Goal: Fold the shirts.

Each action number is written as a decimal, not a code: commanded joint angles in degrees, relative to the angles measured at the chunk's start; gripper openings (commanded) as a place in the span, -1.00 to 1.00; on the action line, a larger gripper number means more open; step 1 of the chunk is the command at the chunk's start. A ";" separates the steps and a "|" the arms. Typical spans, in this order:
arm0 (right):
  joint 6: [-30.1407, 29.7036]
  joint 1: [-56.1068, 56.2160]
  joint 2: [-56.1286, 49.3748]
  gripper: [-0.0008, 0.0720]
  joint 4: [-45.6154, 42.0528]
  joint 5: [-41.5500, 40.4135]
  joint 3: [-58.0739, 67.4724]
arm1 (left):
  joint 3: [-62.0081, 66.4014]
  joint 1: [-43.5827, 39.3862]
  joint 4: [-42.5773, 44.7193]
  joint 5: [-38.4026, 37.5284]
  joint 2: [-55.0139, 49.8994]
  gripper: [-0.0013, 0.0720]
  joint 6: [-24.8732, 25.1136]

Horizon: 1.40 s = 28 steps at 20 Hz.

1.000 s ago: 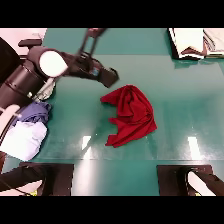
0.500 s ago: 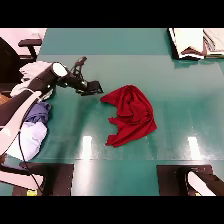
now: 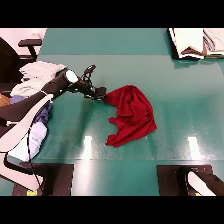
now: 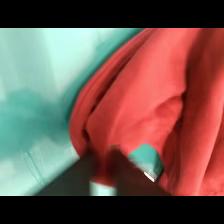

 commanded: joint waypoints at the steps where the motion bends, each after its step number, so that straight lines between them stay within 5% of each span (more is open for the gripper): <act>1: 0.04 0.02 -0.57 -0.94 -0.52 4.68 -0.22 | 3.06 1.86 0.66 -0.55 0.02 -0.89 -0.17; 7: 3.76 0.02 3.87 -0.93 -0.55 5.14 -28.11 | 19.87 9.42 7.23 -11.13 0.02 -0.89 -0.04; 8: 4.76 0.04 4.26 -0.76 -0.26 2.54 -35.30 | 20.98 9.64 9.86 -11.34 0.02 -0.89 -0.07; 9: 5.46 0.35 4.09 -0.08 0.83 -0.15 -41.81 | 21.40 9.64 11.89 -11.39 0.02 -0.89 -0.04; 10: 5.46 1.05 3.02 0.31 3.30 -2.97 -48.06 | 21.40 9.64 13.07 -11.41 0.00 -0.89 -0.07; 15: 2.78 11.21 -10.91 0.25 17.25 -20.79 -59.63 | 21.40 9.64 16.09 -10.19 0.00 -0.89 -0.04; 22: 0.50 22.12 -32.22 0.20 20.96 -25.22 -41.03 | 21.40 9.64 17.07 -10.25 0.00 -0.89 -0.04; 25: 0.50 22.27 -37.13 -0.33 20.81 -25.16 -33.73 | 21.40 9.64 17.07 -10.25 0.00 -0.89 -0.04; 27: 0.33 22.27 -39.26 -0.94 18.56 -24.61 -29.35 | 21.46 9.64 17.03 -10.36 0.09 -0.89 -0.09; 28: 0.35 22.27 -39.39 -0.94 16.83 -24.50 -27.74 | 21.46 9.64 17.05 -10.40 0.61 -0.89 -0.09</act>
